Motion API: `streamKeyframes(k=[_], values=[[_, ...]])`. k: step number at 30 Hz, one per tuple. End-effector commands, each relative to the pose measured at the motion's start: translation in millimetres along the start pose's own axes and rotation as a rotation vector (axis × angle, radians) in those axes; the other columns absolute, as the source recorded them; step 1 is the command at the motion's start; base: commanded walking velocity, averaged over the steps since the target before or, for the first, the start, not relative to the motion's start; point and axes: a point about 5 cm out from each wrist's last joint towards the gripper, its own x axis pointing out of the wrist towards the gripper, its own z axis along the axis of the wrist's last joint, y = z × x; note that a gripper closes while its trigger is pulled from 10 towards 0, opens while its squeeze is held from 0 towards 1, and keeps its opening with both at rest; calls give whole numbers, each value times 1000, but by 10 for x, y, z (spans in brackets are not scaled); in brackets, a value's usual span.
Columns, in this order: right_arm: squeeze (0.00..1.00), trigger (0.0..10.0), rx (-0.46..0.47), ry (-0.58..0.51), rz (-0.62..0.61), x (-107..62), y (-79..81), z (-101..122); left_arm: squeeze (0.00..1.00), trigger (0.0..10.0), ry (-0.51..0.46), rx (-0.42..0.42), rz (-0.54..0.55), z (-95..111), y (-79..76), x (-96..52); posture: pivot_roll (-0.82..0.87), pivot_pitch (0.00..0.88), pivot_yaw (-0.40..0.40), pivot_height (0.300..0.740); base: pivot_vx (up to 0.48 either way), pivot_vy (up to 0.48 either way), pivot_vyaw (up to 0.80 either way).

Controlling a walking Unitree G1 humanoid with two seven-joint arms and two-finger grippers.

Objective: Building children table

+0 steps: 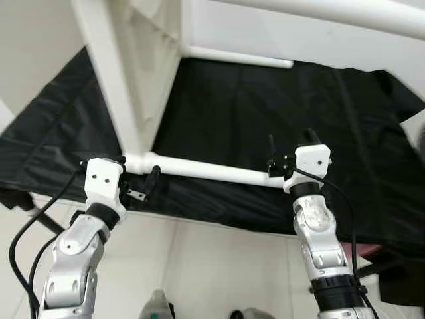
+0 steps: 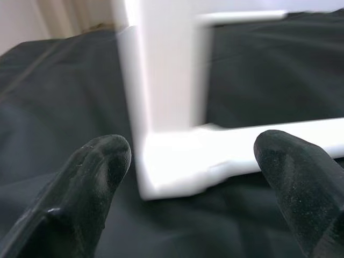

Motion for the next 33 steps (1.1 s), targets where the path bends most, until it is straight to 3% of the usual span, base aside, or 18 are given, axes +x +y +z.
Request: streamKeyframes(k=[1, 18, 19, 23, 25, 27, 28, 33], values=[[0, 10000, -9, 9, -8, -15, -51, -31, 0, 10000, 21, -2, 88, -42, 29, -4, 2, 110, 4, 740, 0, 0, 0], [0, 10000, -8, 8, -9, -15, -47, -33, 0, 10000, 11, 32, 63, -15, 4, 16, 5, 110, 7, 740, 0, 0, 0], [0, 10000, -10, 4, -11, -3, -54, -22, 0, 10000, 20, 39, -8, -26, -85, 45, 5, 110, 5, 740, 0, 0, 0], [0, 10000, -11, 1, -12, 2, -58, -16, 0, 10000, 26, 27, -39, -35, -128, 58, 5, 110, 5, 740, 0, 0, 0], [0, 10000, -18, -10, -16, 26, -78, 6, 0, 10000, 53, 15, -140, -71, -271, 100, -3, 109, 6, 740, 0, 0, 0], [0, 10000, -18, -10, -16, 26, -78, 6, 0, 10000, 53, 15, -140, -71, -271, 100, -3, 109, 6, 740, 0, 0, 0], [0, 10000, -29, -19, -30, 52, -127, 23, 0, 10000, 97, -35, -236, -111, -410, 138, -11, 105, 14, 740, 0, 0, 0], [0, 10000, -37, -23, -44, 60, -165, 27, 0, 10000, 132, -105, -274, -133, -472, 186, -14, 104, 17, 740, 0, 0, 0]])
